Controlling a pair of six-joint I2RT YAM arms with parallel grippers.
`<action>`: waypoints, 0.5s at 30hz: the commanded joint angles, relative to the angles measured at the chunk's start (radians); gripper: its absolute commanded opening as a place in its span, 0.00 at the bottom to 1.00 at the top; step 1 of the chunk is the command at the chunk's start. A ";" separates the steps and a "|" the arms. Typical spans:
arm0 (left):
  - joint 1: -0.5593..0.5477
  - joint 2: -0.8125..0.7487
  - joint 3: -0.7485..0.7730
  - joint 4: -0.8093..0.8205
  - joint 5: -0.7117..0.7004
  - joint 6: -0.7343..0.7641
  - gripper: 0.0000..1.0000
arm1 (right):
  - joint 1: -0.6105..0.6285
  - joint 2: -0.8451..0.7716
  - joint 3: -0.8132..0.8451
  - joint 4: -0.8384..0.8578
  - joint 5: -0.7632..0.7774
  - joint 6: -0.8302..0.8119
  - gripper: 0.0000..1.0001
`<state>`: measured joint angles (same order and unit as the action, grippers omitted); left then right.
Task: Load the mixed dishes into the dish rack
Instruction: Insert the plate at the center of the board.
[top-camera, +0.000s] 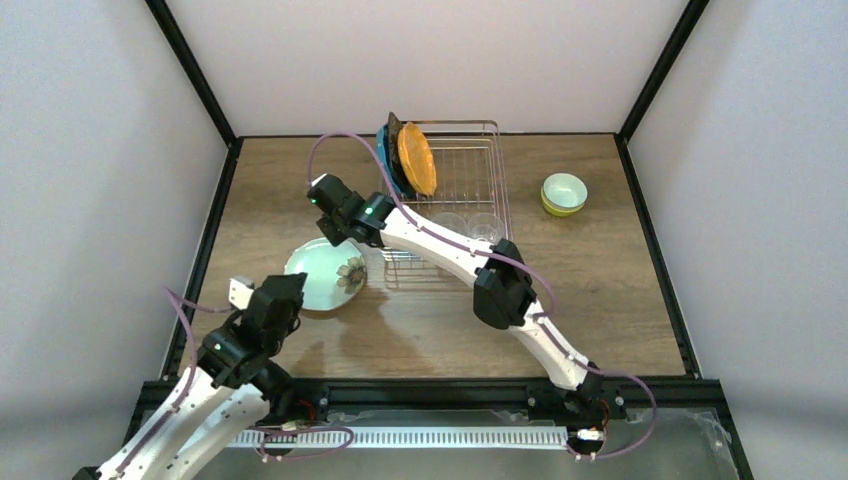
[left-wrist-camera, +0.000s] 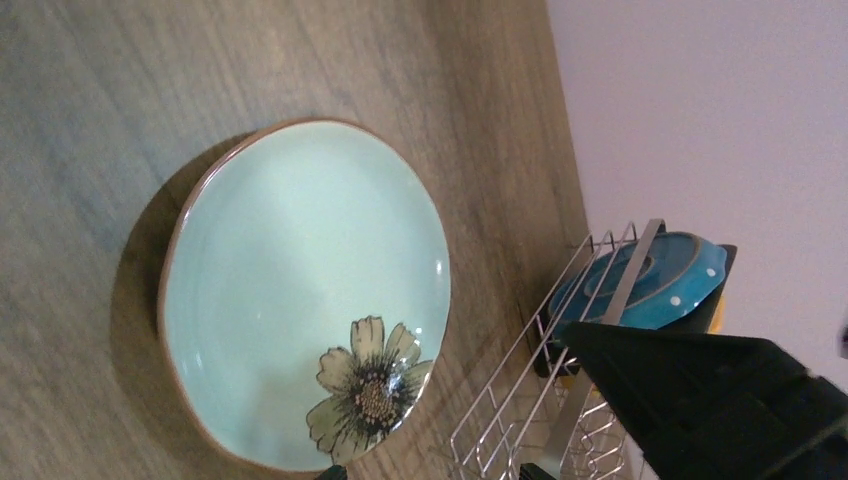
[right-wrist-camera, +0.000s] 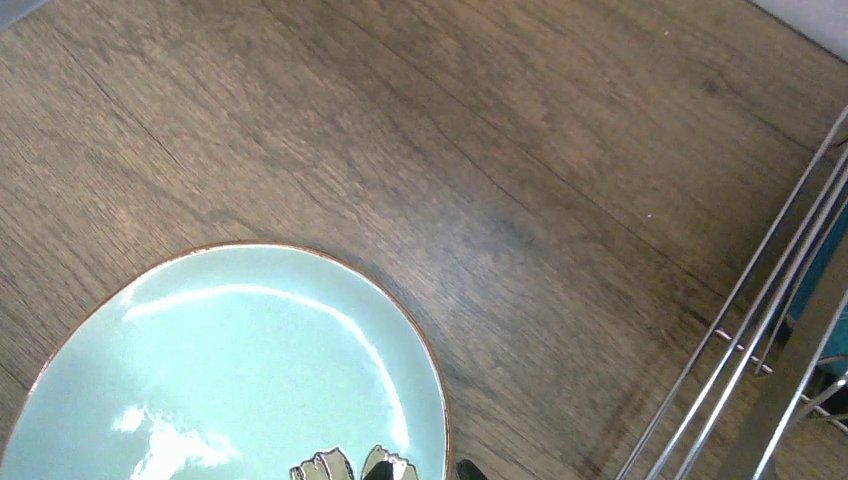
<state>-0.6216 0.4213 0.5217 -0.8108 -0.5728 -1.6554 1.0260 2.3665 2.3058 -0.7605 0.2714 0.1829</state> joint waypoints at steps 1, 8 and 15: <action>0.012 0.025 0.049 0.102 -0.097 0.192 1.00 | -0.020 0.037 0.030 -0.026 -0.040 -0.007 0.37; 0.280 0.375 0.377 0.264 0.171 0.740 1.00 | -0.052 0.034 0.030 -0.014 -0.065 -0.012 0.38; 0.597 0.525 0.471 0.321 0.488 0.864 1.00 | -0.064 0.041 0.050 -0.013 -0.095 -0.033 0.39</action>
<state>-0.1696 0.9142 1.0100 -0.5152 -0.3279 -0.9287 0.9615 2.3836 2.3089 -0.7704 0.2062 0.1768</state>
